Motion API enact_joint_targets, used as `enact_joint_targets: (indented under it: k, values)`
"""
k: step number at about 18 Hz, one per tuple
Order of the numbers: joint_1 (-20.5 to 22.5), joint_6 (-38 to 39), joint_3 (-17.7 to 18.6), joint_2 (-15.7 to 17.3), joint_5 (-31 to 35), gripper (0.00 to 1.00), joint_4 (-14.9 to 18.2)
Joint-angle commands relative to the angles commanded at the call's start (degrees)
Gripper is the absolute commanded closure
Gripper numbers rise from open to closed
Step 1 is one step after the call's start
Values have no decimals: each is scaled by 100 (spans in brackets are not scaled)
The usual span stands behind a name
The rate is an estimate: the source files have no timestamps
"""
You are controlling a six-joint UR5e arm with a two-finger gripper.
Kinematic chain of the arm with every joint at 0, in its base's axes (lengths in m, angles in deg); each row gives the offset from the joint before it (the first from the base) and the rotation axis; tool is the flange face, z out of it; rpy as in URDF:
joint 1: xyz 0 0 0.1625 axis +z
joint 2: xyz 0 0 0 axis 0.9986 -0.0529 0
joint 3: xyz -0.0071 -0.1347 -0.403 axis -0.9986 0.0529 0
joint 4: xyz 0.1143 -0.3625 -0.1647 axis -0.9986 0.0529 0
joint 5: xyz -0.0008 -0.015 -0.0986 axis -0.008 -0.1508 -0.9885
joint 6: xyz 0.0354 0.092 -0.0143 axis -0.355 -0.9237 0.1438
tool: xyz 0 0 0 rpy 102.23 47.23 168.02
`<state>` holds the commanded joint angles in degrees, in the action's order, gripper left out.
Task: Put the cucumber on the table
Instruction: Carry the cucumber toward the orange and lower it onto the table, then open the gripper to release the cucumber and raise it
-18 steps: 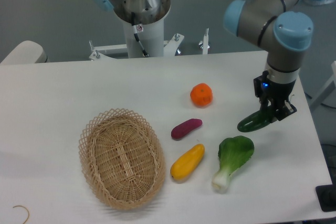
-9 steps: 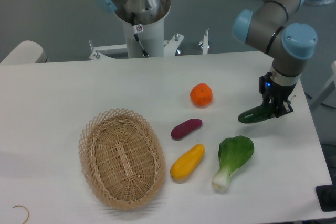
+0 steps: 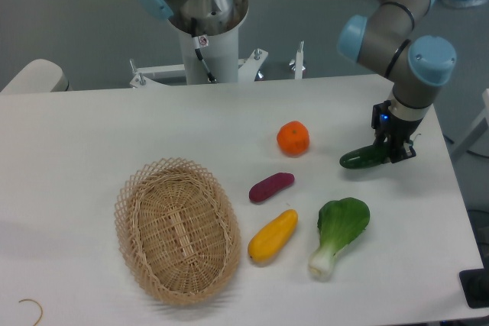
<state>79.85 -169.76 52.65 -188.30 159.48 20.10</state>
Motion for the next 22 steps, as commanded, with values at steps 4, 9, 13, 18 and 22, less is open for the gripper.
enact_joint_targets:
  k: [4,9,13,18,22]
  values:
    - [27,106,97,9,0,61,9]
    - [27,141,185,9,-9,60,9]
    - [27,149,185,26,-17,36,0]
    - [0,246,185,53,-26,0,-290]
    - [-70,763,89,176,-44,0,-290]
